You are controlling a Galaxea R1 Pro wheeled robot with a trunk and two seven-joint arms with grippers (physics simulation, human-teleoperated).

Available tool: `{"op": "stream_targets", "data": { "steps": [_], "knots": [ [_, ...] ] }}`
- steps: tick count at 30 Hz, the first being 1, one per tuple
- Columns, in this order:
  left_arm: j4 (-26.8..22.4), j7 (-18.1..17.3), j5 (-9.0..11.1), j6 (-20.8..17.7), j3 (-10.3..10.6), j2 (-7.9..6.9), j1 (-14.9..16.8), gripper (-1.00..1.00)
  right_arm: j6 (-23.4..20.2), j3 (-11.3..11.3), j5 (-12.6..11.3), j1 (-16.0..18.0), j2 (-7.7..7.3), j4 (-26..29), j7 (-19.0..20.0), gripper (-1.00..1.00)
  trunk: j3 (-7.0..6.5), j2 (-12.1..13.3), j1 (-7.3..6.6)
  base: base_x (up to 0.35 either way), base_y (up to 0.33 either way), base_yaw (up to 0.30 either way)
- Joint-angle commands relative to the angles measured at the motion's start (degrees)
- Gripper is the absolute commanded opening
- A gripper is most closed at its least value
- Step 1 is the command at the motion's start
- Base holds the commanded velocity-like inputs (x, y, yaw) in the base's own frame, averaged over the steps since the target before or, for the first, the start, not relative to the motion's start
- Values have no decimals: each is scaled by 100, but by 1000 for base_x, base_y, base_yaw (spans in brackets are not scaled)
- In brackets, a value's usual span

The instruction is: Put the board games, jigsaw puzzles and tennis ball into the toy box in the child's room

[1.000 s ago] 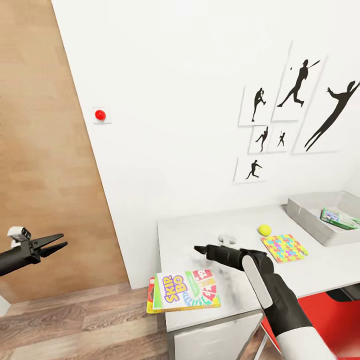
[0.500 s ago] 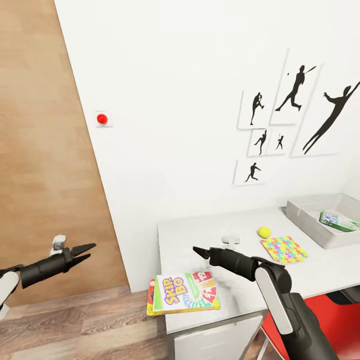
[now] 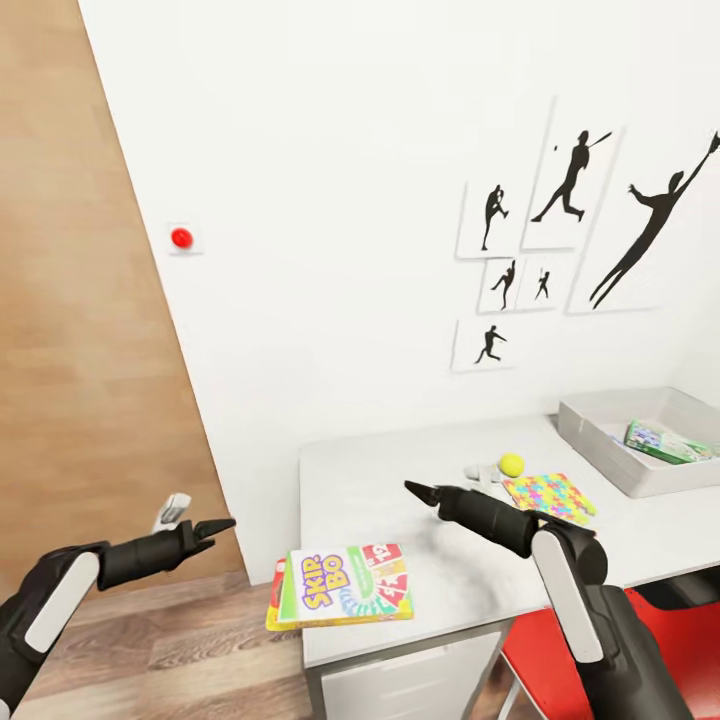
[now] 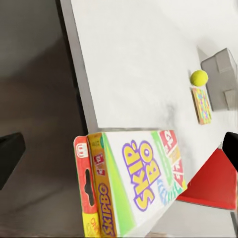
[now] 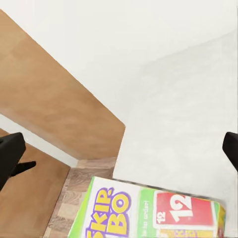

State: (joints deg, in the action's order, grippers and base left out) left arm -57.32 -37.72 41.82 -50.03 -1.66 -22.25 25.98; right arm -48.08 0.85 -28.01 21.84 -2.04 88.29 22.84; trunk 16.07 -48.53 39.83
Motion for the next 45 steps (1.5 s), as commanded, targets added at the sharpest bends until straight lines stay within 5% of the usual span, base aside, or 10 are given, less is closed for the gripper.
{"op": "stream_targets", "data": {
  "steps": [1, 9, 17, 22, 32, 36, 43, 45],
  "knots": [
    [-1, -18, 0, -91, -11, -1, 5, 100, -30, 67, 11, 5, 1, 2, 120, 100, 8, -6, 1, 0, -233, 0],
    [42, -10, -3, -474, -35, -30, 10, 100, -34, 316, 23, 5, 10, 3, 985, 100, 8, -6, 1, 0, -58, 0],
    [62, -36, 2, -878, -63, -56, 26, 100, -51, 383, 15, 5, 9, 3, 1043, 100, 8, -6, 1, 0, -2, 0],
    [71, -34, 3, -956, -383, -60, 30, 100, -53, 401, 15, 5, 5, 3, 1046, 100, 8, -6, 1, 0, 0, 0],
    [651, 33, -17, -951, -558, -15, 30, 100, -29, 398, -16, 5, 14, 10, 1176, 100, 187, -407, 221, 0, 0, 0],
    [774, 49, -29, -942, -557, 2, 30, 100, -45, 417, -52, 5, 6, 12, 1724, 100, 259, -567, 308, 0, 0, 0],
    [821, 95, -34, -939, -540, 19, 30, 100, -533, 824, -65, 5, 6, 11, 3884, 100, 385, -848, 462, 0, 0, 0],
    [820, 96, -37, -939, -539, 19, 30, 100, -561, 840, -65, 5, 4, 8, 3970, 100, 421, -928, 506, 0, 0, 0]
  ]
}}
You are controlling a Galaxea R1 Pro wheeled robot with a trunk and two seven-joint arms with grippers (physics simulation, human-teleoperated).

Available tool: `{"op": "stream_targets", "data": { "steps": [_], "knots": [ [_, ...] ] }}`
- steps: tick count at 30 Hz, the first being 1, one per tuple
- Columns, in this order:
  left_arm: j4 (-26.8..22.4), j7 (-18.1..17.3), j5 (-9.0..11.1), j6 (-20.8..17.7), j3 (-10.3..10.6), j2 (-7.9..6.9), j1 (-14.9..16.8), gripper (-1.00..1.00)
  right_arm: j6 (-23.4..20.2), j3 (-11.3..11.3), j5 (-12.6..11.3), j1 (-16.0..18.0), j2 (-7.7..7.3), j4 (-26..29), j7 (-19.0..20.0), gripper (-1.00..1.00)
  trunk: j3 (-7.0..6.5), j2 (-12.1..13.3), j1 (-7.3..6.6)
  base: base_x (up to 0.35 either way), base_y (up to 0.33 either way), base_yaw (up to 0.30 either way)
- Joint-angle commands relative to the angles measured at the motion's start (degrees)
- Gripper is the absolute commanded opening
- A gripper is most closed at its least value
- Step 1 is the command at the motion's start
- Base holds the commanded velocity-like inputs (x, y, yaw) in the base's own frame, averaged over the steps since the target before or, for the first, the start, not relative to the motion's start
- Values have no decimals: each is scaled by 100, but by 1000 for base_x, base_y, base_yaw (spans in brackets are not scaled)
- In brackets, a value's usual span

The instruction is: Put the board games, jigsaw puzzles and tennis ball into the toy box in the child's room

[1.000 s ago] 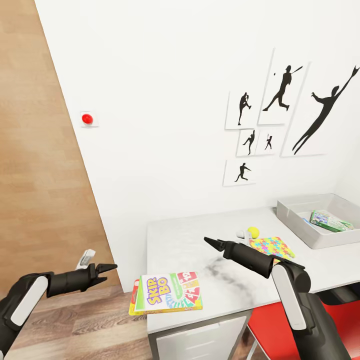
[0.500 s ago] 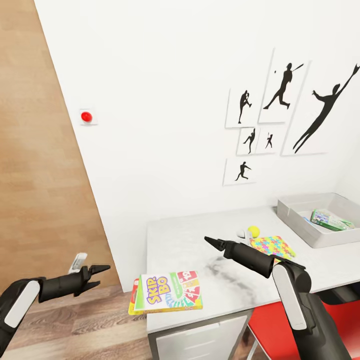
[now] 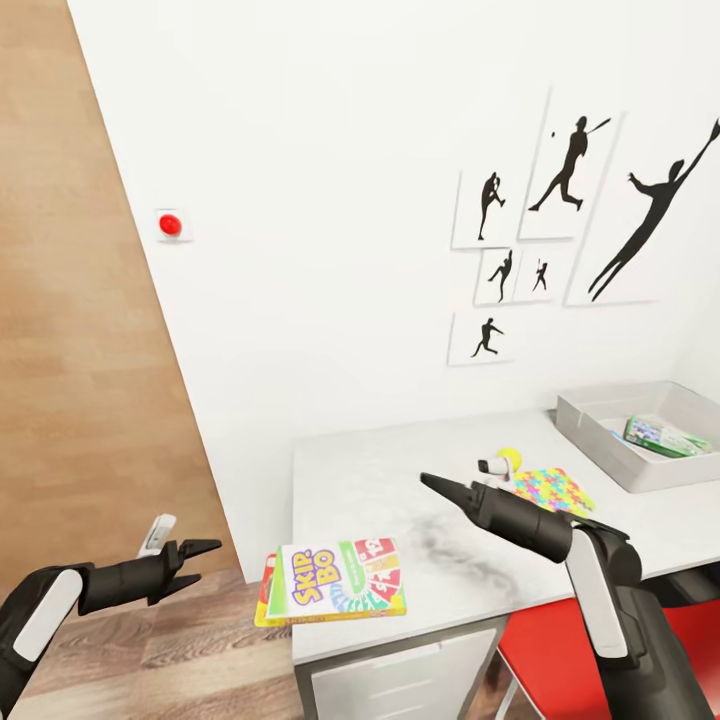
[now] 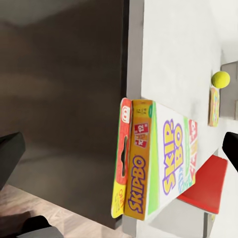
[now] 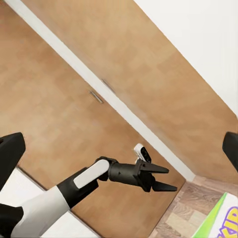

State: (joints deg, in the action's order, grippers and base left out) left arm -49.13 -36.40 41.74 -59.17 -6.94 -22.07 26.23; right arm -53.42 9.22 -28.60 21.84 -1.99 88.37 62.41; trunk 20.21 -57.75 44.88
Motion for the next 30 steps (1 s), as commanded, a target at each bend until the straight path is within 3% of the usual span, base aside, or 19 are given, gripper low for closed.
{"op": "stream_targets", "data": {
  "steps": [1, 11, 19, 26, 30],
  "knots": [
    [0, -35, -31, -25, -10, 1, 5, 100, -46, 15, -5, 4, -1, -1, 68, 100, 25, -46, 23, 0, 0, 0],
    [2, -81, -30, -32, 6, 20, 5, 100, -81, 32, 0, 4, -3, -10, 165, 100, 205, -447, 243, 0, 0, 0],
    [0, -169, -5, -60, 31, 144, 5, 100, -80, 27, -1, 4, -2, -13, 168, 100, 348, -768, 418, 0, 0, 0],
    [-7, -725, -27, -77, 56, 145, 5, 100, -80, 27, -3, 4, -1, -13, 175, 100, 474, -1049, 572, 0, 0, 0],
    [-12, -872, -34, -83, 81, 124, 5, 100, -80, 27, -2, 4, 0, -13, 175, 100, 510, -1129, 616, 0, 0, 0]
  ]
}}
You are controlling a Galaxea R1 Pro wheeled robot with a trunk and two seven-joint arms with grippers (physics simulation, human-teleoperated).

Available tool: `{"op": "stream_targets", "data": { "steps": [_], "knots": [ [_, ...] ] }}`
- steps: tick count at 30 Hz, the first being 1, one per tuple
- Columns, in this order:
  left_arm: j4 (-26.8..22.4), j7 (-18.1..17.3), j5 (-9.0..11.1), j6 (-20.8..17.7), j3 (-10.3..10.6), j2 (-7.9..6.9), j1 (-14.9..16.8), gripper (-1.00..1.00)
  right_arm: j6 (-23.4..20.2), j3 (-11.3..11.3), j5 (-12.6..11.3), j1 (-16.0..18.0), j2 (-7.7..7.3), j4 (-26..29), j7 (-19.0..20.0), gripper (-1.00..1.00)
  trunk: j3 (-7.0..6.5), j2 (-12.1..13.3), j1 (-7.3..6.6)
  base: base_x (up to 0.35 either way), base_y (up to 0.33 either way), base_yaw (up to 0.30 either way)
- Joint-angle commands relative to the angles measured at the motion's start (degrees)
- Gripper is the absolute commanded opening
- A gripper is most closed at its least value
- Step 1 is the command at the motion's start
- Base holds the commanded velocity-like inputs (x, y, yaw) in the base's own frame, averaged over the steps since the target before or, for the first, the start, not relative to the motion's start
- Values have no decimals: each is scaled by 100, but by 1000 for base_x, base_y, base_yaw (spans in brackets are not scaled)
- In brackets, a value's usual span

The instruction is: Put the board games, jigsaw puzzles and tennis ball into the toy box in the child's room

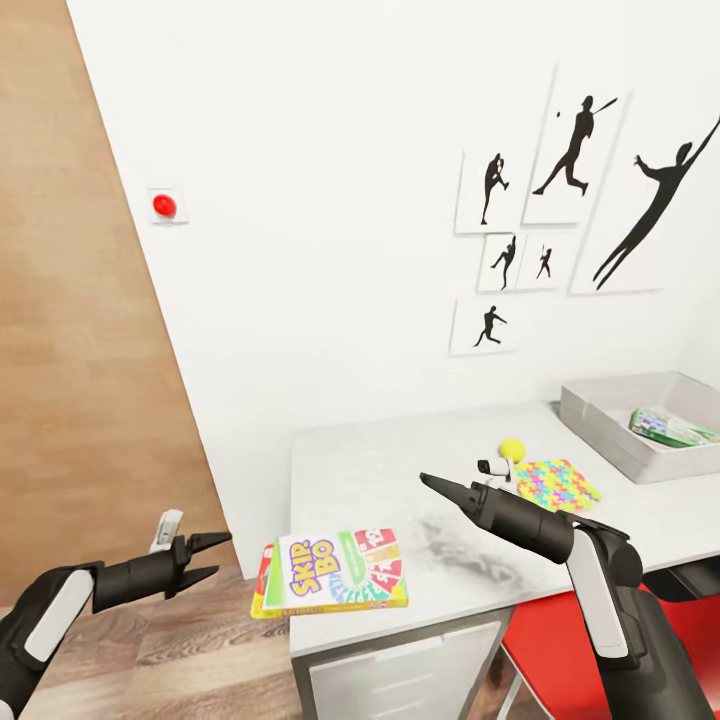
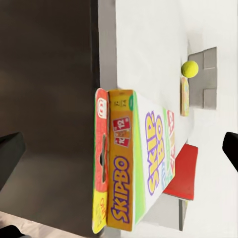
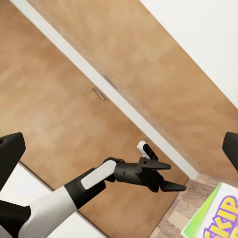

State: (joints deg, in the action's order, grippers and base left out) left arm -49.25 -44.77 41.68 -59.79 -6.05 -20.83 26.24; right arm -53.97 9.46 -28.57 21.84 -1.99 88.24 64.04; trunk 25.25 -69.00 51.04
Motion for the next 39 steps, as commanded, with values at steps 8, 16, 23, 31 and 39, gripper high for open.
{"op": "stream_targets", "data": {
  "steps": [8, 16, 23, 31, 39],
  "knots": [
    [-44, -90, -29, -21, 143, 7, 4, 100, -26, 3, -4, 4, 5, -8, 12, 100, 6, -4, 0, 0, -1, 0],
    [-49, -93, -29, -19, 165, 1, 4, 100, -18, 2, -3, 4, 13, -9, 12, 100, 6, -4, 0, -34, -115, 0],
    [-64, -93, -29, -17, 165, 1, 4, 100, -12, 2, -3, 4, 14, -21, 12, 100, 6, -4, 0, -2, -27, 0],
    [-67, -93, -29, -19, 166, 0, 4, 100, -5, -2, -2, 4, 16, -28, 10, 100, 6, -4, 0, 0, -136, 0],
    [-67, -93, -30, -18, 166, 0, 4, 100, 0, -4, -2, 4, 22, -29, 11, 100, 6, -4, 0, 0, -11, 0]
  ]
}}
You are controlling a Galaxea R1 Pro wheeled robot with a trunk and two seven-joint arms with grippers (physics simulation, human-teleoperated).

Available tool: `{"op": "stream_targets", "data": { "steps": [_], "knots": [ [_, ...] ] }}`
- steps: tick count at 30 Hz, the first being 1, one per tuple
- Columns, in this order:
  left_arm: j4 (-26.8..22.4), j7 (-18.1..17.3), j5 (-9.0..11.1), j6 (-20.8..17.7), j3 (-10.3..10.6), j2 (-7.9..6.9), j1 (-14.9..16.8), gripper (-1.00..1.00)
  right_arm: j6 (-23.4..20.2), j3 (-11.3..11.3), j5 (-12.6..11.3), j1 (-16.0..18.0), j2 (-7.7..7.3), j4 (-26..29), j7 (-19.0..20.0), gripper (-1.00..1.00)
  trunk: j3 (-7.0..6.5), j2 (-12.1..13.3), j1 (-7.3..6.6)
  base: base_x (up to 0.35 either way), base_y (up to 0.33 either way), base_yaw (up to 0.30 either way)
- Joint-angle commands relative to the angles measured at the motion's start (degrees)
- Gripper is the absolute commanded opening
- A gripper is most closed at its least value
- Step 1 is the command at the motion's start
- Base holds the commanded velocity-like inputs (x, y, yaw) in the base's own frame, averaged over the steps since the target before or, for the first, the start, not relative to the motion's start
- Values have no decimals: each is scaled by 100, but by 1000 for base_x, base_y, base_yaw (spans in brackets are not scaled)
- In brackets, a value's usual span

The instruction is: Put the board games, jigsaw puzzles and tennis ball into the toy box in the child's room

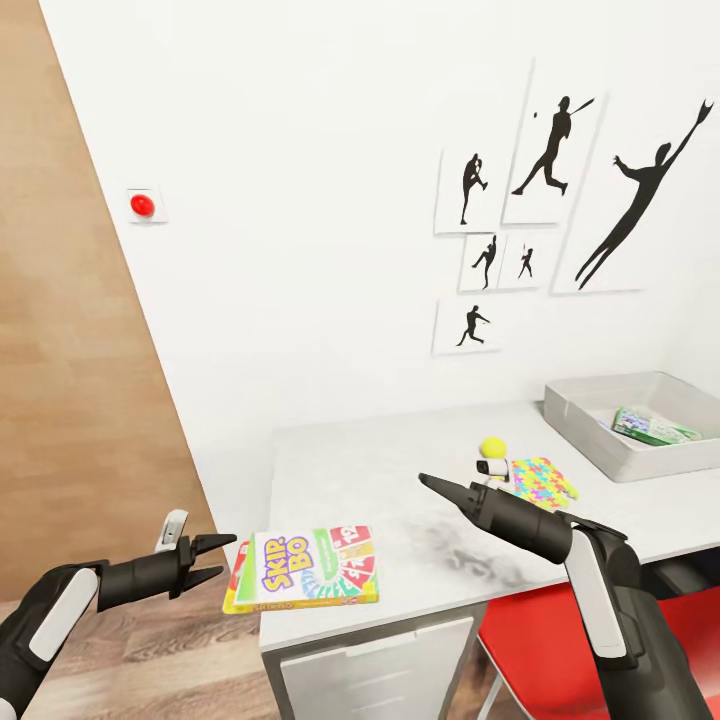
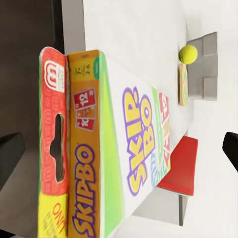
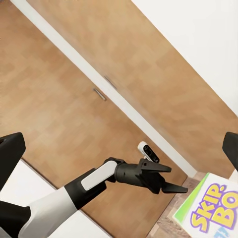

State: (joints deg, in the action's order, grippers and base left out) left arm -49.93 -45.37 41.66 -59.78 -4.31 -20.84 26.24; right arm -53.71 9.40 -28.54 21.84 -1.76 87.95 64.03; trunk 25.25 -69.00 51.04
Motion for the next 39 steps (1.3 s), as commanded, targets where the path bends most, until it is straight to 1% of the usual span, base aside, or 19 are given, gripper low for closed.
{"op": "stream_targets", "data": {
  "steps": [1, 13, 19, 39],
  "knots": [
    [1, -33, -27, -22, -8, 1, 4, 100, -26, 2, -5, 4, 0, -2, 12, 100, 6, -4, 0, 0, -1, 0],
    [1, -33, -34, -17, -8, 4, 4, 100, -2, 1, 6, 4, 41, -6, -2, 100, 6, -4, 0, -8, -5, 0],
    [1, -33, -35, -16, -8, 1, 4, 100, 5, 1, 14, 4, 44, -6, -5, 100, 6, -4, 0, -61, -54, 0],
    [1, -33, -35, -16, -16, -12, 4, 100, 26, -8, 50, 4, 61, -15, -7, 100, 6, -4, 0, -1, -1, 0]
  ]
}}
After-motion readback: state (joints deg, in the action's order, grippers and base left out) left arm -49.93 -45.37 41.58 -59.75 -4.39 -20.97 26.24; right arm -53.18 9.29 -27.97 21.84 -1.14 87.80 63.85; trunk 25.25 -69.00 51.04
